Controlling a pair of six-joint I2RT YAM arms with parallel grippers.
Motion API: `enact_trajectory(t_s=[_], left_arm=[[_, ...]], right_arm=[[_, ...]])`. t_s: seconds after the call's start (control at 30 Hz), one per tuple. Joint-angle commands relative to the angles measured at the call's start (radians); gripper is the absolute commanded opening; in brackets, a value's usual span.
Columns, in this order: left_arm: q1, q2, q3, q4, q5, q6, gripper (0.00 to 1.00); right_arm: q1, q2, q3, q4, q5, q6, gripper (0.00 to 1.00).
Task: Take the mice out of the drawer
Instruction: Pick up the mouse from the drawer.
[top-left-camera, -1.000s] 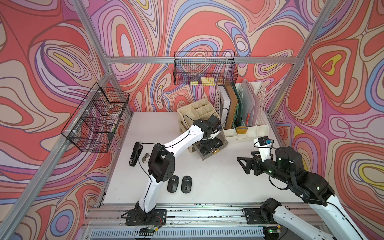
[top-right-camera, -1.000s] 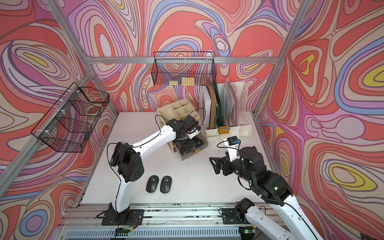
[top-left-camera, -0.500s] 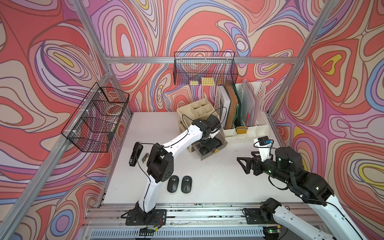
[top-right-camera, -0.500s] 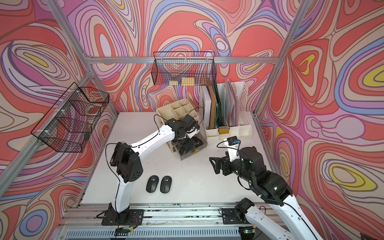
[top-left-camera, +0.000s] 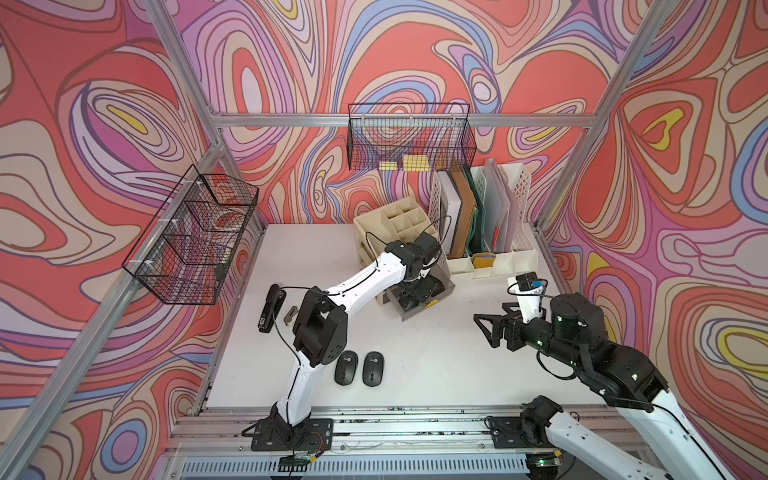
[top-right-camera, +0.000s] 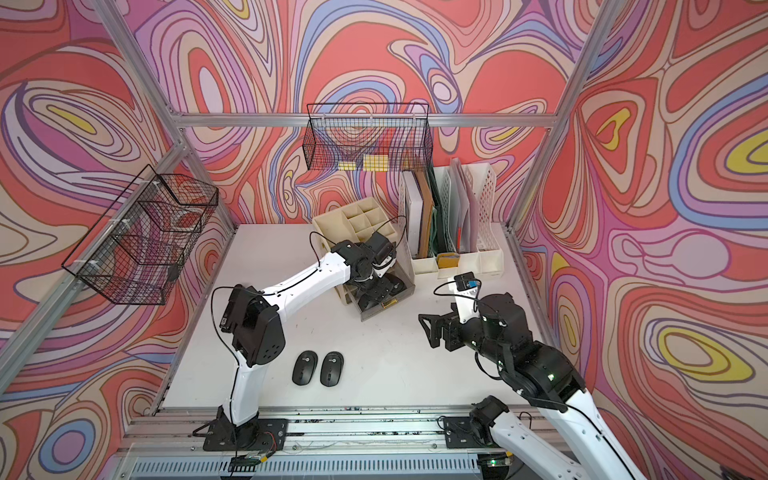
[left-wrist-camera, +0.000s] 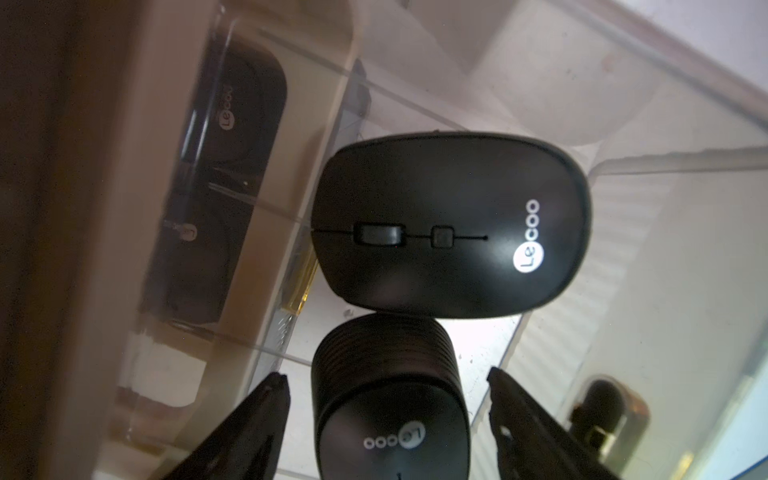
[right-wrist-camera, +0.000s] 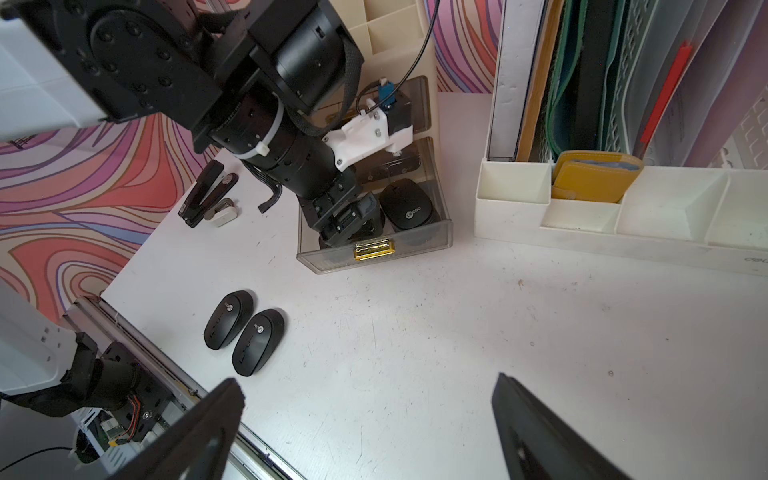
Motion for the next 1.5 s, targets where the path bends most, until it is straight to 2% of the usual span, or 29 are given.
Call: enact_trajectory(t_s=[0.0,0.3,0.63,1.1,1.33,1.47], left_arm=[[-0.001,-0.019,-0.03,-0.014,-0.055,-0.054,0.8],[-0.008,-0.001,-0.045,-0.028,-0.128,-0.092,0.76],[-0.011,0.011,-0.053,-0.033,-0.14,-0.121,0.72],[-0.022,0.009,-0.112,-0.044,-0.142,-0.138,0.77],[-0.022,0.015,-0.12,-0.025,-0.159,-0.13,0.63],[-0.022,0.017,-0.109,-0.028,-0.189,-0.122,0.63]], right_arm=[[0.002,0.0,-0.005,0.009,0.01,0.0,0.98],[0.003,0.005,-0.003,0.012,0.009,-0.003,0.98],[0.003,0.004,-0.006,0.012,0.009,-0.001,0.98],[0.001,-0.007,-0.018,0.02,0.007,0.008,0.98],[0.003,-0.011,-0.019,0.024,0.005,0.014,0.98],[0.002,-0.017,-0.02,0.02,0.008,0.017,0.98]])
